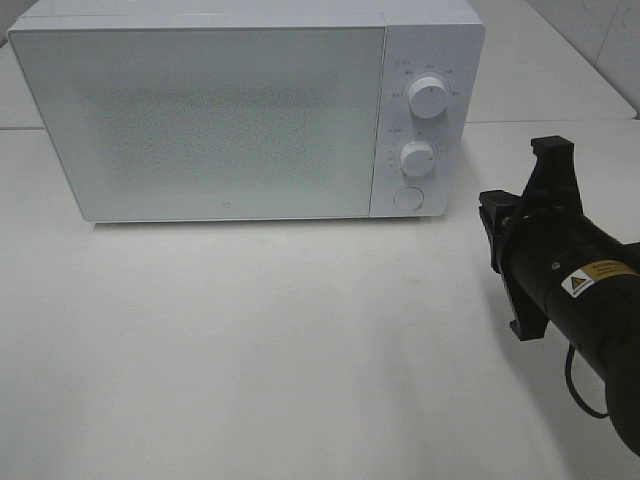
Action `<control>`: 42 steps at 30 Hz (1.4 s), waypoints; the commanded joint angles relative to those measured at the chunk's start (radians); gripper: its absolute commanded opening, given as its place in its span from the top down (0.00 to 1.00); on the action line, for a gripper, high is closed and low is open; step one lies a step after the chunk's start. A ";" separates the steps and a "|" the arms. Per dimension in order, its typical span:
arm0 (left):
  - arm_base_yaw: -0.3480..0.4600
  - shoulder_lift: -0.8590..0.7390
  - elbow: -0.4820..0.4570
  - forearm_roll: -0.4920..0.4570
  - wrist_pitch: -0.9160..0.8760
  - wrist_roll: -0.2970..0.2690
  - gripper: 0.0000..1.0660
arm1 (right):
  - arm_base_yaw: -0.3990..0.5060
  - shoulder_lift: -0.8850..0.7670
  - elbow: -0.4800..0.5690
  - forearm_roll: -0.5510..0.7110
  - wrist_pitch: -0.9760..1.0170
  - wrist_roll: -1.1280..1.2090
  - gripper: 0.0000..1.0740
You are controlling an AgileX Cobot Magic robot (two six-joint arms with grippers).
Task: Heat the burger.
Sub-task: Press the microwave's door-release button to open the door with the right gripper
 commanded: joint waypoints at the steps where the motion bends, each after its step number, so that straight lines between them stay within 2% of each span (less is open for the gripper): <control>1: -0.001 -0.015 0.003 -0.004 -0.014 -0.004 0.08 | -0.001 0.000 -0.008 -0.001 0.006 0.024 0.98; 9: -0.001 -0.015 0.003 -0.004 -0.014 -0.004 0.08 | -0.001 0.014 -0.012 0.072 0.073 0.024 1.00; 18: -0.001 -0.015 0.003 -0.004 -0.014 -0.004 0.08 | -0.001 0.115 -0.073 0.069 0.073 0.090 1.00; 32: -0.001 -0.015 0.003 -0.004 -0.014 -0.004 0.08 | -0.004 0.285 -0.244 0.059 0.075 0.156 1.00; 42: -0.001 -0.015 0.003 -0.004 -0.014 -0.004 0.08 | -0.085 0.362 -0.374 0.000 0.133 0.155 1.00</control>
